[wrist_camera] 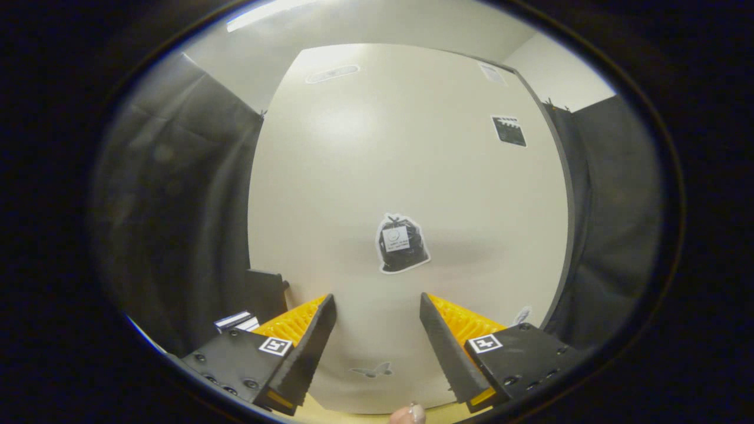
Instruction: Open the shoe cabinet door, grab the shoes and put them into the shoe cabinet, then close the shoe cabinet door.
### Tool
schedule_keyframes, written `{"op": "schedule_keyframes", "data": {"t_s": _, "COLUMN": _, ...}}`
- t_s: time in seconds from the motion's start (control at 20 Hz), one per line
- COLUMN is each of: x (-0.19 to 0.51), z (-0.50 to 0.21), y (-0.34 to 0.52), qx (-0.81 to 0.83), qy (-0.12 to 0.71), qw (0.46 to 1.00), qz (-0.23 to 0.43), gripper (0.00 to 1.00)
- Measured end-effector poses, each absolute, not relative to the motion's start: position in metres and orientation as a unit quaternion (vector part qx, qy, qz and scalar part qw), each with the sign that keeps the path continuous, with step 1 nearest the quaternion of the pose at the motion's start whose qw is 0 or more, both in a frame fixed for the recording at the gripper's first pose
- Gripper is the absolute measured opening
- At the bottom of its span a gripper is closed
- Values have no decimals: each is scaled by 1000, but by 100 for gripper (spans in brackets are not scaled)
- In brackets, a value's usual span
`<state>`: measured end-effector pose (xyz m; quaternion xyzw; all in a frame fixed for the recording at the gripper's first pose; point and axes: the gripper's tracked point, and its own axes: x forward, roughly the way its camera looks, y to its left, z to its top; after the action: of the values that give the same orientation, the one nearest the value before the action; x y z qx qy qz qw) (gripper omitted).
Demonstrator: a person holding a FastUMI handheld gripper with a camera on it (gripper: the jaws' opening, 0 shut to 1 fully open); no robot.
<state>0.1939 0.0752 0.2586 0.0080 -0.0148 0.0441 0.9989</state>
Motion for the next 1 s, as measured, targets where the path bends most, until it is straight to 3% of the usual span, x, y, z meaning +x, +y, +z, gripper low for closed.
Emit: {"op": "schedule_keyframes", "data": {"t_s": 1.0, "x": 194, "z": 259, "y": 81, "qx": 9, "qy": -32, "qw": 999, "qz": 26, "gripper": 93}}
